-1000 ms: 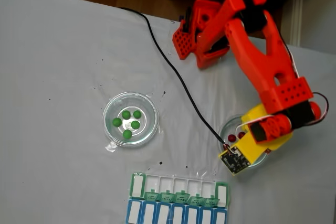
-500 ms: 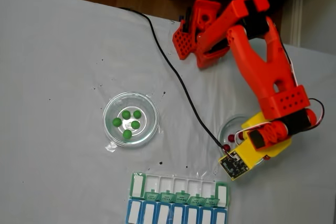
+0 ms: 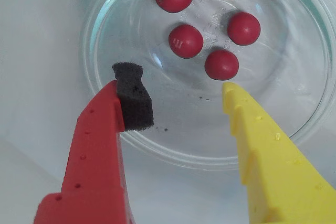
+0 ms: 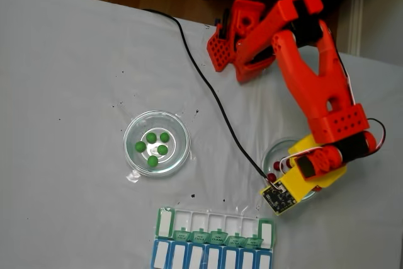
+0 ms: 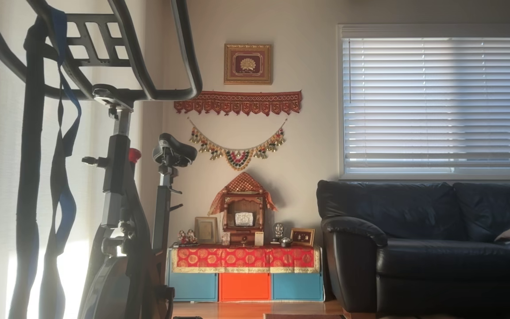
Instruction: Sort medicines into box.
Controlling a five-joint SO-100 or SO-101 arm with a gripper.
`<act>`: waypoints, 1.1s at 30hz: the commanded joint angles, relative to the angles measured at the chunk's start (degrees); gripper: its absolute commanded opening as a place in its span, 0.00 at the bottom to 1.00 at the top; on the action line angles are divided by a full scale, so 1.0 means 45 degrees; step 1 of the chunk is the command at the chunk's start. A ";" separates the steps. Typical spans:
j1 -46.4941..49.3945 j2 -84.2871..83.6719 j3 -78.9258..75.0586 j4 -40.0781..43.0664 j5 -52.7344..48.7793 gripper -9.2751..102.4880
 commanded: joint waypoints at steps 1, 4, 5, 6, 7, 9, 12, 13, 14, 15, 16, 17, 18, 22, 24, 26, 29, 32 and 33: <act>-0.0176 0.0098 0.0137 -0.0488 -0.0352 0.32; -0.0098 0.0039 0.0254 -0.0664 -0.0469 0.33; -0.0078 -0.0020 0.0273 -0.0703 -0.0547 0.33; -0.0059 -0.0098 0.0293 -0.0781 -0.0586 0.33; 0.0000 -0.0195 0.0312 -0.0879 -0.0605 0.33; 0.0098 -0.0449 0.0312 -0.1055 -0.0723 0.34; 0.0176 -0.0840 0.0312 -0.1270 -0.0820 0.34; 0.0176 -0.0898 0.0312 -0.1289 -0.0820 0.35; 0.0176 -0.0977 0.0312 -0.1289 -0.0820 0.35; 0.0156 -0.0996 0.0312 -0.1289 -0.0820 0.36; 0.0137 -0.0996 0.0332 -0.1289 -0.0801 0.36; 0.0117 -0.0996 0.0352 -0.1309 -0.0801 0.36; 0.0117 -0.0996 0.0352 -0.1348 -0.0781 0.37; 0.0117 -0.1035 0.0371 -0.1426 -0.0781 0.37; 0.0078 -0.1035 0.0469 -0.1543 -0.0742 0.37; 0.0059 -0.1035 0.0566 -0.1660 -0.0723 0.37; -0.0059 -0.0996 0.0723 -0.1875 -0.0508 0.37; -0.0137 -0.0977 0.0820 -0.1992 -0.0312 0.37; -0.0156 -0.0977 0.0840 -0.2070 -0.0234 0.37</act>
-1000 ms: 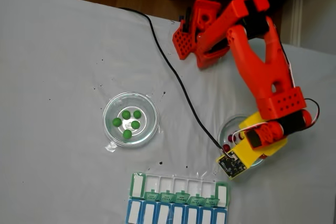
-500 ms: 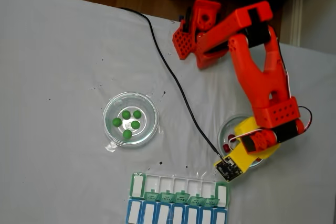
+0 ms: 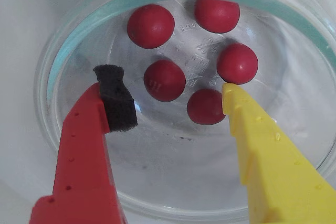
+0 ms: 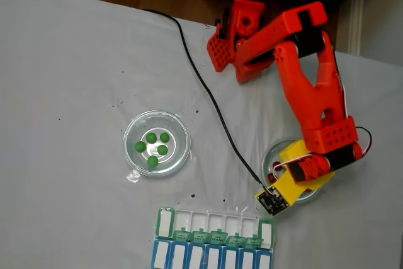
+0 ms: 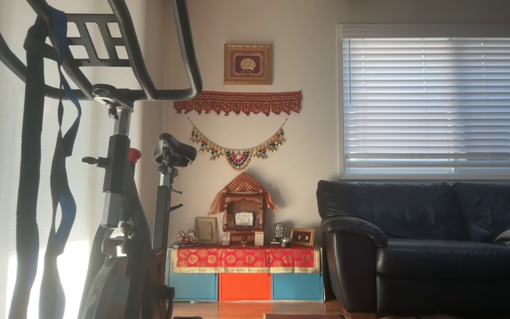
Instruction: Sort medicines into box.
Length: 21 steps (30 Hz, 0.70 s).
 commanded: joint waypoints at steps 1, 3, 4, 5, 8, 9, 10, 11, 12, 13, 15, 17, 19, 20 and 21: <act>-0.0195 0.0293 -0.0078 -0.0293 0.0176 0.36; -0.0234 0.0273 0.0078 -0.0508 0.0293 0.36; -0.0254 0.0254 0.0117 -0.0586 0.0332 0.36; -0.0273 0.0234 0.0156 -0.0645 0.0391 0.35; -0.0313 0.0137 0.0215 -0.0801 0.0449 0.35; -0.0313 0.0098 0.0254 -0.0840 0.0449 0.35; -0.0332 0.0098 0.0312 -0.0957 0.0449 0.34; -0.0371 0.0078 0.0391 -0.1074 0.0488 0.33; -0.0391 0.0078 0.0508 -0.1211 0.0488 0.33; -0.0430 0.0098 0.0625 -0.1387 0.0508 0.32; -0.0469 0.0098 0.0684 -0.1465 0.0508 0.32; -0.0508 0.0098 0.0703 -0.1465 0.0547 0.32; -0.0547 0.0137 0.0742 -0.1465 0.0566 0.31; -0.0547 0.0137 0.0742 -0.1504 0.0566 0.31; -0.0547 0.0137 0.0762 -0.1523 0.0566 0.31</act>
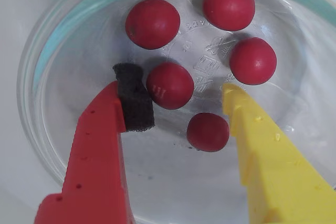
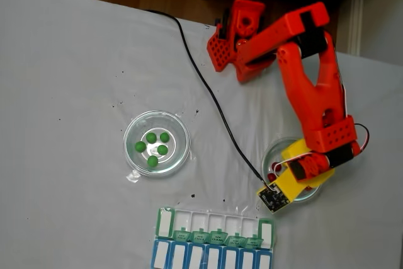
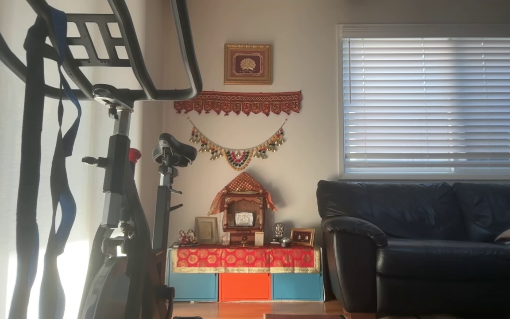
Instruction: Sort medicines into box.
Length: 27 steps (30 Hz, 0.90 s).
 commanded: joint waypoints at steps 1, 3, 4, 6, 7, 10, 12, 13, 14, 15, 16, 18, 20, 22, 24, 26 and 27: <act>-0.0195 0.0352 -0.0137 -0.0176 0.0000 0.31; -0.0195 0.0293 -0.0117 -0.0234 0.0000 0.32; -0.0195 0.0254 -0.0117 -0.0293 -0.0020 0.32; -0.0195 0.0234 -0.0117 -0.0371 -0.0039 0.32; -0.0176 0.0215 -0.0137 -0.0371 -0.0059 0.32; -0.0176 0.0176 -0.0137 -0.0391 -0.0059 0.32; -0.0195 0.0156 -0.0059 -0.0508 -0.0059 0.31; -0.0195 0.0176 0.0000 -0.0605 -0.0059 0.31; -0.0195 0.0176 0.0020 -0.0664 -0.0039 0.31; -0.0195 0.0176 0.0020 -0.0684 -0.0020 0.31; -0.0195 0.0176 0.0020 -0.0703 0.0039 0.30; -0.0254 0.0234 0.0117 -0.0742 0.0215 0.30; -0.0273 0.0352 0.0254 -0.0859 0.0254 0.30; -0.0293 0.0430 0.0332 -0.0977 0.0293 0.28; -0.0293 0.0508 0.0391 -0.1035 0.0332 0.27; -0.0332 0.0547 0.0508 -0.1172 0.0391 0.26; -0.0352 0.0586 0.0566 -0.1250 0.0430 0.26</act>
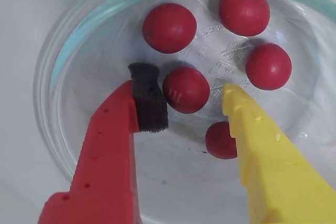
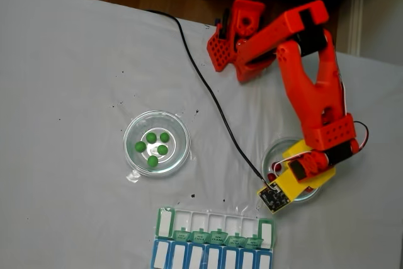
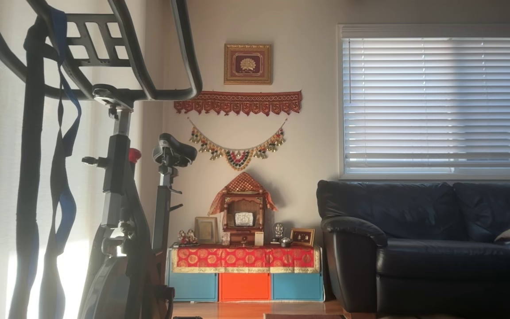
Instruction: Sort medicines into box.
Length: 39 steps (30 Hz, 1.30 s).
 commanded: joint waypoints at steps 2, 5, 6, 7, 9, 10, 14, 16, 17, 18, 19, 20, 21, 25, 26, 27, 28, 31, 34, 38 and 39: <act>-0.0176 0.0645 0.0137 -0.0332 0.0293 0.24; -0.0195 0.0781 0.0195 -0.0391 0.0508 0.23; -0.0195 0.0781 0.0195 -0.0410 0.0527 0.22; -0.0195 0.0781 0.0215 -0.0469 0.0547 0.22; -0.0215 0.0742 0.0273 -0.0566 0.0566 0.22; -0.0215 0.0742 0.0293 -0.0605 0.0547 0.22; -0.0117 0.0605 0.0215 -0.0605 0.0352 0.23; -0.0059 0.0508 0.0117 -0.0488 0.0137 0.24; -0.0039 0.0469 0.0059 -0.0449 0.0059 0.24; -0.0020 0.0410 -0.0020 -0.0371 0.0000 0.24; 0.0000 0.0332 -0.0117 -0.0254 -0.0039 0.24; 0.0020 0.0273 -0.0176 -0.0215 -0.0059 0.24; 0.0020 0.0234 -0.0195 -0.0195 -0.0117 0.25; 0.0098 0.0117 -0.0332 -0.0098 -0.0254 0.25; 0.0098 0.0117 -0.0352 -0.0098 -0.0254 0.25; 0.0117 0.0117 -0.0352 -0.0098 -0.0273 0.25; 0.0117 0.0117 -0.0352 -0.0098 -0.0312 0.25; 0.0156 0.0117 -0.0352 -0.0098 -0.0371 0.25; 0.0195 0.0195 -0.0352 -0.0098 -0.0391 0.25; 0.0254 0.0195 -0.0352 -0.0098 -0.0527 0.25; 0.0254 0.0215 -0.0352 -0.0098 -0.0547 0.25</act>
